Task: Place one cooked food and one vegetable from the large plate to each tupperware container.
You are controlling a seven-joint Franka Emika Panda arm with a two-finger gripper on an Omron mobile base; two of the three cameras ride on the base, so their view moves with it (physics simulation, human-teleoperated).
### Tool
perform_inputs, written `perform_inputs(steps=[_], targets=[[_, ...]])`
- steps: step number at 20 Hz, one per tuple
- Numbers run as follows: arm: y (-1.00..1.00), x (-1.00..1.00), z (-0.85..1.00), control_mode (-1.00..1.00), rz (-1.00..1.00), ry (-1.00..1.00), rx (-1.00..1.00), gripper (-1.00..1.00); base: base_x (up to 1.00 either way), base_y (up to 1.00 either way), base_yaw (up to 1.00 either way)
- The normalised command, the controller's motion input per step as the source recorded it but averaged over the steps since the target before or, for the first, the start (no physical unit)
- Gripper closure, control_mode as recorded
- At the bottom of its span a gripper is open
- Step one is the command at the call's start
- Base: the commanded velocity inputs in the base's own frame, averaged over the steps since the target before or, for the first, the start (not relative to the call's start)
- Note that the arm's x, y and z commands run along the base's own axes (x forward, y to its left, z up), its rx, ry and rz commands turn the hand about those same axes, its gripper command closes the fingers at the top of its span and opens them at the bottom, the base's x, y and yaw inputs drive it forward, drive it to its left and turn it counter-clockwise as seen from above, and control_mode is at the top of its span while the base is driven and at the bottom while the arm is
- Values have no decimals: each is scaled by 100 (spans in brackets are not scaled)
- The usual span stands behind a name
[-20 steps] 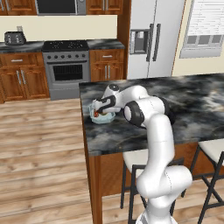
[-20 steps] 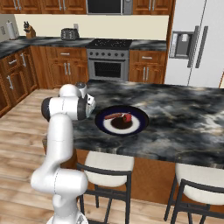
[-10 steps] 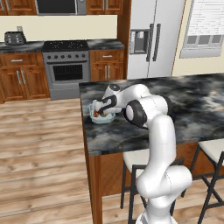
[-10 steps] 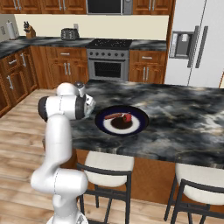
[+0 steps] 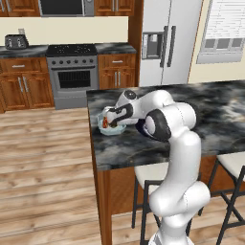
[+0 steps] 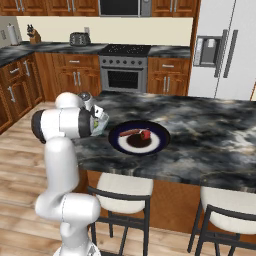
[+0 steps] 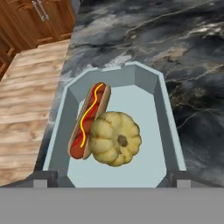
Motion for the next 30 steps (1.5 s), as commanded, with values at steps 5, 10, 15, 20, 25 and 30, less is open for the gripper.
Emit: perform_inputs(steps=[5,10,15,20,25,30], targets=[[-51,-95,48,-100,-10,0,0,-100,0,0,0],[-56,-69,68,-100,-15,0,0,-100,0,0,0],[-66,-52,36,-100,-12,7,0,-100,0,0,0],[-80,-20,0,-100,-2,16,0,-100,0,0,0],[-43,3,-5,-100,0,1,0,-100,0,0,0],[-18,18,-32,-100,0,0,0,-100,0,0,0]])
